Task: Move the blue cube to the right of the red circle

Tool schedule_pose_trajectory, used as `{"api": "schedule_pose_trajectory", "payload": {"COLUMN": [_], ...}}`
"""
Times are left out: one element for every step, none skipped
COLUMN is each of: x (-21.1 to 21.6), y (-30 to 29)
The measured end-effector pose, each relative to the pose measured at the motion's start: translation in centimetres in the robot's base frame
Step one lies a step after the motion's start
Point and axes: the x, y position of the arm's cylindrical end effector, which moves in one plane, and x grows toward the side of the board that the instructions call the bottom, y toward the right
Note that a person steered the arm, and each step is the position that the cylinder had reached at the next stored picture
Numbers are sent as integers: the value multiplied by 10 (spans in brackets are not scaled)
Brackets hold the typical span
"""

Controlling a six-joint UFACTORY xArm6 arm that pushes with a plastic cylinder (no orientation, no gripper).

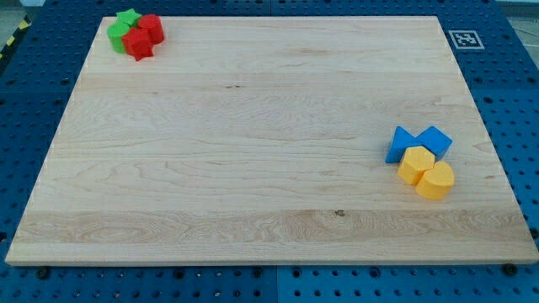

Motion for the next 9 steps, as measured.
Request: {"api": "schedule_pose_trajectory", "payload": {"x": [-10, -32, -51, -89, -91, -97, -130, -152, -171], "y": [2, -21, -55, -68, -88, -115, -134, -151, -171]}}
